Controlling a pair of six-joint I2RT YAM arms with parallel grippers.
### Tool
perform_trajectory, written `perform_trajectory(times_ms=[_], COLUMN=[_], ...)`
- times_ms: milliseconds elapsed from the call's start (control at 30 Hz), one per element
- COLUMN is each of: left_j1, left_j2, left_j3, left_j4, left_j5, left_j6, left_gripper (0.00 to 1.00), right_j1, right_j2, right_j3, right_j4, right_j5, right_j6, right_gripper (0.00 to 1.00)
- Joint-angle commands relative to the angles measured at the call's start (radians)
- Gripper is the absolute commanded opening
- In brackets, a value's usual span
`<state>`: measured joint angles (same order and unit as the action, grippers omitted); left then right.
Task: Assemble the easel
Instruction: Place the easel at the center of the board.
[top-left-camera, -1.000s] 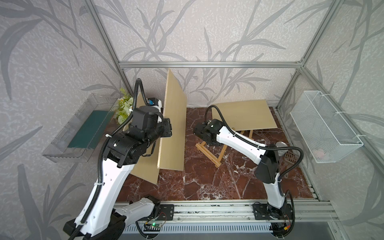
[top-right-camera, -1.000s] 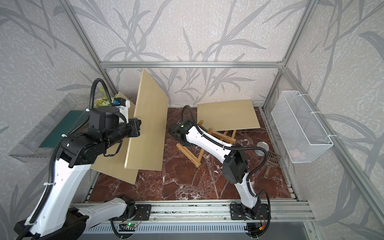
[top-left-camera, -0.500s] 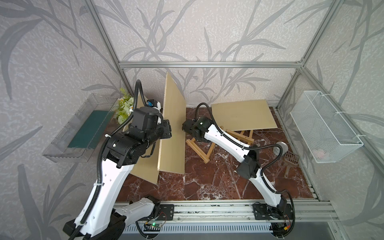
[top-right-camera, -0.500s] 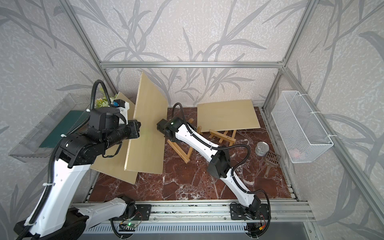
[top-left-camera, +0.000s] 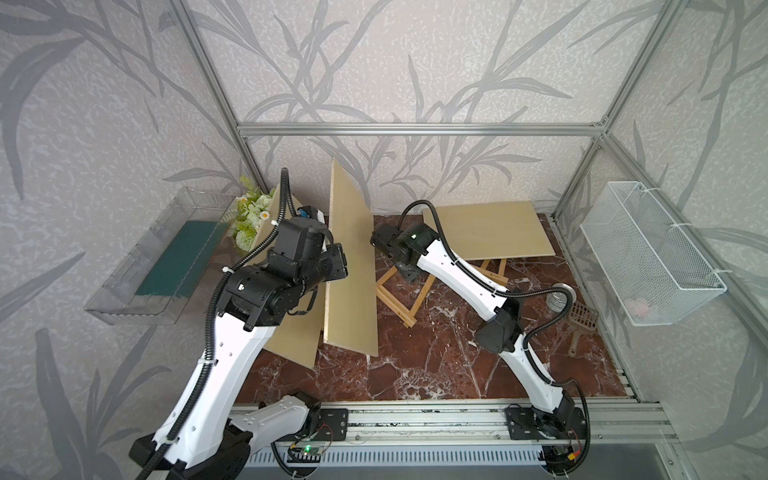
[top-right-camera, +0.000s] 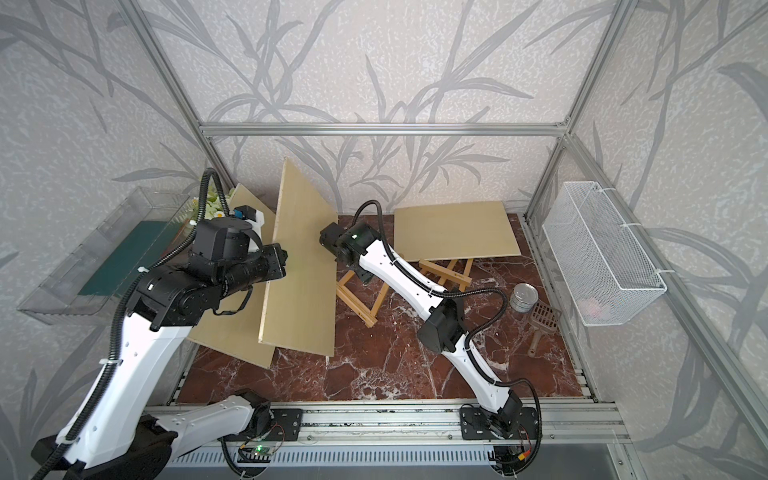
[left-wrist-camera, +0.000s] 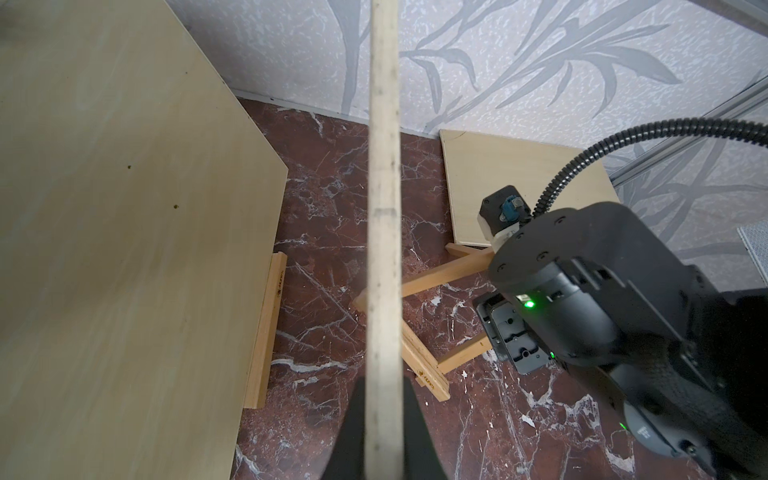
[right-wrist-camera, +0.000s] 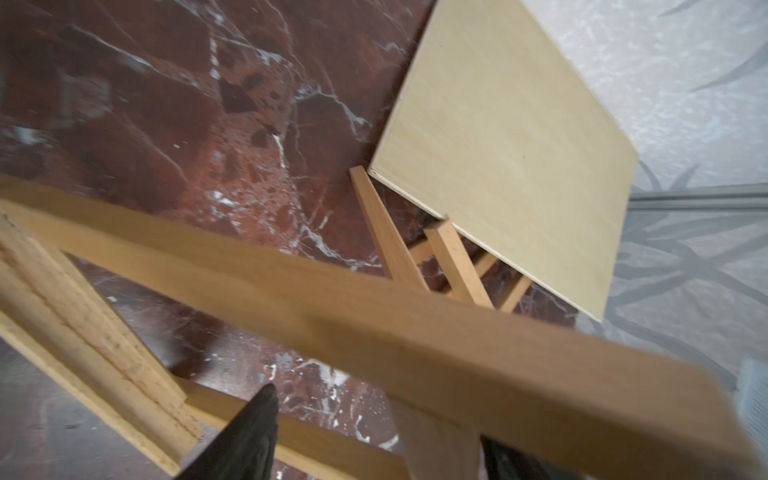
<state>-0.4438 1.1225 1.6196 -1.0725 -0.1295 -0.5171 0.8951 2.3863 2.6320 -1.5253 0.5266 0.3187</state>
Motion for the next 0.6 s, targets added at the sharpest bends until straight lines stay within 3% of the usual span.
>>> perform_trajectory(times_ms=[0, 400, 467, 533, 567], left_j1=[-0.001, -0.002, -0.001, -0.002, -0.003], left_j2=[-0.049, -0.057, -0.060, -0.060, -0.058], left_j3=[0.024, -0.029, -0.044, -0.062, -0.069], left_j4=[0.222, 0.238, 0.246, 0.254, 0.258], left_j5=[-0.047, -0.068, -0.069, -0.071, -0.070], left_j6=[-0.030, -0.041, -0.040, -0.042, -0.041], left_gripper=[0.00, 0.00, 0.00, 0.00, 0.00], right_j1=[0.013, 0.012, 0.014, 0.022, 0.024], right_j2=[0.005, -0.059, -0.059, -0.065, -0.068], right_j3=[0.012, 0.081, 0.094, 0.094, 0.094], right_j4=[0.072, 0.154, 0.152, 0.154, 0.155], right_j5=[-0.228, -0.226, -0.211, -0.193, -0.186], right_j6=[-0.012, -0.070, -0.075, -0.088, -0.092], right_gripper=[0.77, 0.84, 0.88, 1.00, 0.99])
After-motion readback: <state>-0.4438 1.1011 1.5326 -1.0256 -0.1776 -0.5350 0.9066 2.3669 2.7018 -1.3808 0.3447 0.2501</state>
